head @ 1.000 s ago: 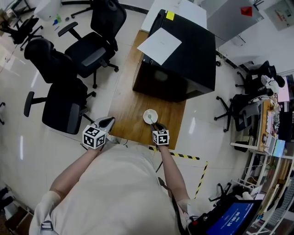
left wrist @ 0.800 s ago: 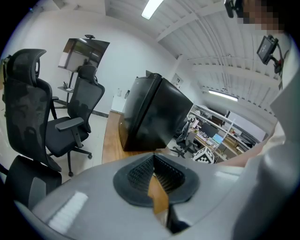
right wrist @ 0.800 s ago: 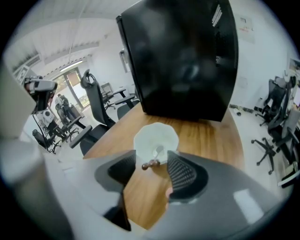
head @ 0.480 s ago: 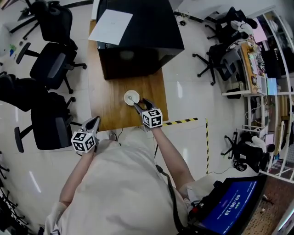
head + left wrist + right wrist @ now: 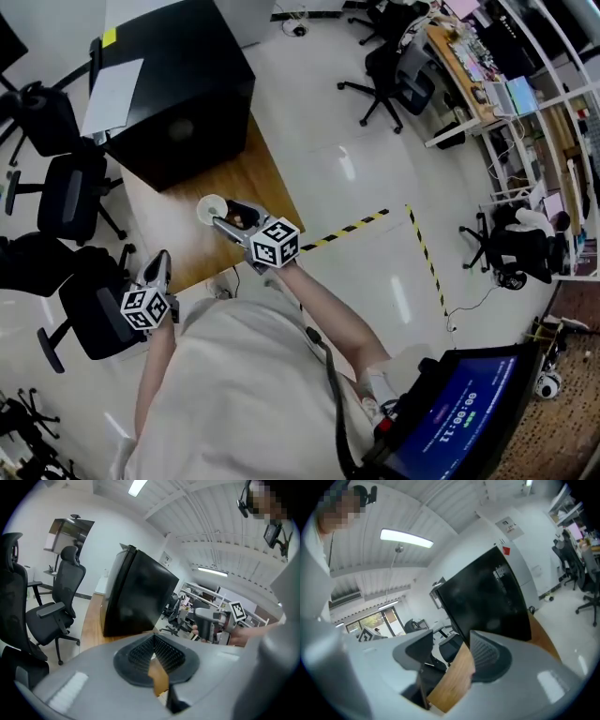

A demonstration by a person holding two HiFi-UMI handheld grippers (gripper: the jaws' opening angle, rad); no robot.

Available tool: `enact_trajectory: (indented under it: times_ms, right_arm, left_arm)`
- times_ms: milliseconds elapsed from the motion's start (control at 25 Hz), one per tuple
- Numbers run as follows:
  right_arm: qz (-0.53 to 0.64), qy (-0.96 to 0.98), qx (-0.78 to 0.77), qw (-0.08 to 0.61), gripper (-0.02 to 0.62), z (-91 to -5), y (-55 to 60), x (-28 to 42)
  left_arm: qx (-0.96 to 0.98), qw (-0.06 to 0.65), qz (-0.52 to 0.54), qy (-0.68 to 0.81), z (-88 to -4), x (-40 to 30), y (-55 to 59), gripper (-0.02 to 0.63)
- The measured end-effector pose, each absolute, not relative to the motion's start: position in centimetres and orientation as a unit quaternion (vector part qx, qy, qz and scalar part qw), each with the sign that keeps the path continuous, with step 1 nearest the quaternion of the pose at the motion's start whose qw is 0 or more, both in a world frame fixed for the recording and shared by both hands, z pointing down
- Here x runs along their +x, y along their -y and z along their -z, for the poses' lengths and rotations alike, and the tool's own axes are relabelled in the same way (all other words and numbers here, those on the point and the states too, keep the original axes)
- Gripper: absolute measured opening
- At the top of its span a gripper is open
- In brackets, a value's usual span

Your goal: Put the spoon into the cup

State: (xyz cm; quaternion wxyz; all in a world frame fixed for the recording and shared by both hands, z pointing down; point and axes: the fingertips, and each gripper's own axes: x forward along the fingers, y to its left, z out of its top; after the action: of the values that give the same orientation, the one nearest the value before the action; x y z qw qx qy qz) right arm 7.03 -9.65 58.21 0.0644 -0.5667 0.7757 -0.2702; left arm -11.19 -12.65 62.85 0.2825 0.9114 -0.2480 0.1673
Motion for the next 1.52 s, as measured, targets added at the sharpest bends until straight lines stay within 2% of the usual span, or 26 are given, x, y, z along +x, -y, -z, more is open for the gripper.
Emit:
enact_trajectory:
  times_ms: [200,360,960,1160,1360,1520]
  right_arm:
    - [0.256,-0.794,-0.541,0.108,0.233,-53.8,5.0,10.4]
    - [0.248,-0.795,-0.541,0.115,0.225,-52.7,0.0,13.3]
    - [0.278,-0.807,-0.506,0.124,0.225,-55.6,-13.2,18.2]
    - [0.299,-0.785,-0.529,0.118,0.222,-59.7,-16.8,23.7]
    - [0.319,-0.794,-0.505,0.112,0.213,-61.1,-14.5,19.5]
    - [0.303,-0.786,-0.538,0.033,0.189,-62.5,-12.8,18.0]
  left_arm:
    - [0.911,0.273,-0.163,0.264,-62.2,-8.4,9.4,0.003]
    - [0.912,0.269,-0.161,0.266,-61.5,-6.2,5.9,0.003]
    - [0.882,0.299,-0.133,0.340,-62.3,-4.3,-7.5,0.000]
    - [0.882,0.302,-0.144,0.333,-64.7,-0.3,-10.1,0.000]
    - [0.865,0.298,-0.122,0.385,-61.9,-6.7,-9.8,0.000]
    - [0.866,0.313,-0.088,0.379,-61.0,-8.8,-9.9,0.000]
